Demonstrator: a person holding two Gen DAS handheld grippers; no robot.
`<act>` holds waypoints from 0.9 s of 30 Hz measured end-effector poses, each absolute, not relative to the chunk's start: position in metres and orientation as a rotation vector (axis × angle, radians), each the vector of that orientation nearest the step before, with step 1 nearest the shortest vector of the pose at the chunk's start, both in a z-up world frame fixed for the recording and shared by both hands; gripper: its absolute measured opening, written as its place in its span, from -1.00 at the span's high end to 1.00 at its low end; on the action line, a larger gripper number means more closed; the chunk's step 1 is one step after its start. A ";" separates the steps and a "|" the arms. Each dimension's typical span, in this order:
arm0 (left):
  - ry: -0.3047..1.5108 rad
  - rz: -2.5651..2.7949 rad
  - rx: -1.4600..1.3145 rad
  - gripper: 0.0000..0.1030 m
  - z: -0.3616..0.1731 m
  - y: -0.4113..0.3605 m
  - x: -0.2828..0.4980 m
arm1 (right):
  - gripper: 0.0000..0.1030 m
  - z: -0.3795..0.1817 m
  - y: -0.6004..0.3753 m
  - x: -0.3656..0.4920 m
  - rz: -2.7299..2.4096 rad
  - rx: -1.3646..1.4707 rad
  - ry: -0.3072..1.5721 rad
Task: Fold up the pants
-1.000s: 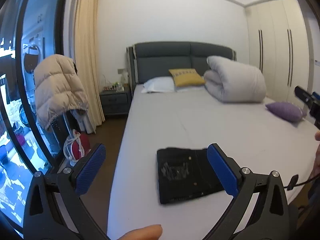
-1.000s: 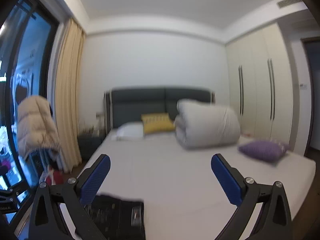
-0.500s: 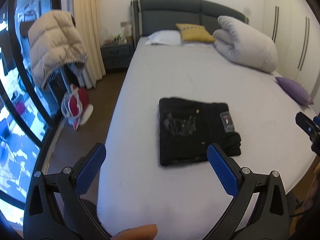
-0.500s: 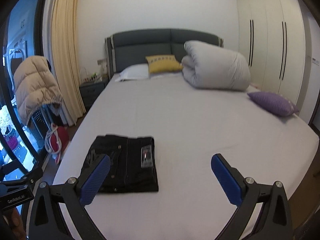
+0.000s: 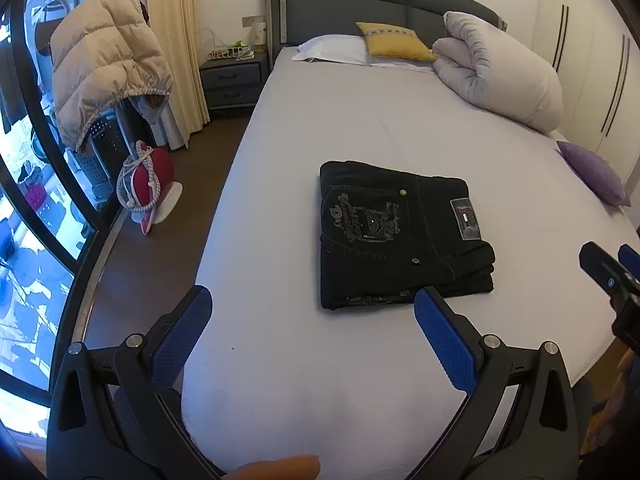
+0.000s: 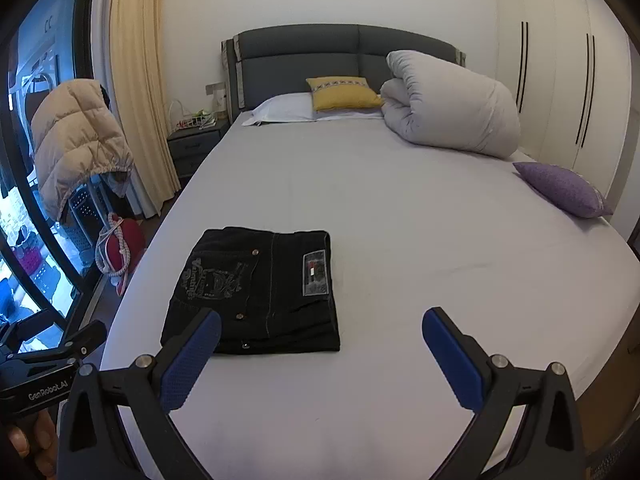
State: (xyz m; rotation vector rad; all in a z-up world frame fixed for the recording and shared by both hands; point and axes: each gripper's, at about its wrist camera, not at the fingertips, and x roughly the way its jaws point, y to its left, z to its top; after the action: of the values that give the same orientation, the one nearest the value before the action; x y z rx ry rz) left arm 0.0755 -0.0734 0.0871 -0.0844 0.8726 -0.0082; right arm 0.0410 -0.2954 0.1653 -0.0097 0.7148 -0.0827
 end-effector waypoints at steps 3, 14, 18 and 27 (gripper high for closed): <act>0.879 -0.005 -0.087 -1.00 0.082 -0.073 0.078 | -1.00 0.162 -0.292 0.043 -0.078 -0.020 0.726; 0.883 0.018 -0.070 -1.00 0.073 -0.073 0.080 | -1.00 0.153 -0.293 0.046 -0.087 -0.017 0.763; 0.883 0.019 -0.069 -1.00 0.073 -0.074 0.080 | -1.00 0.152 -0.294 0.046 -0.087 -0.014 0.769; 0.887 0.024 -0.067 -1.00 0.069 -0.076 0.079 | -1.00 0.151 -0.294 0.046 -0.088 -0.013 0.773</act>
State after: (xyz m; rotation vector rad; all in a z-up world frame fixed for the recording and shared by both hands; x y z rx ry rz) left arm 0.0790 -0.0756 0.0691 -0.0666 0.8866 0.0237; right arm 0.0458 -0.2937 0.1511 -0.0128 0.7727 -0.0876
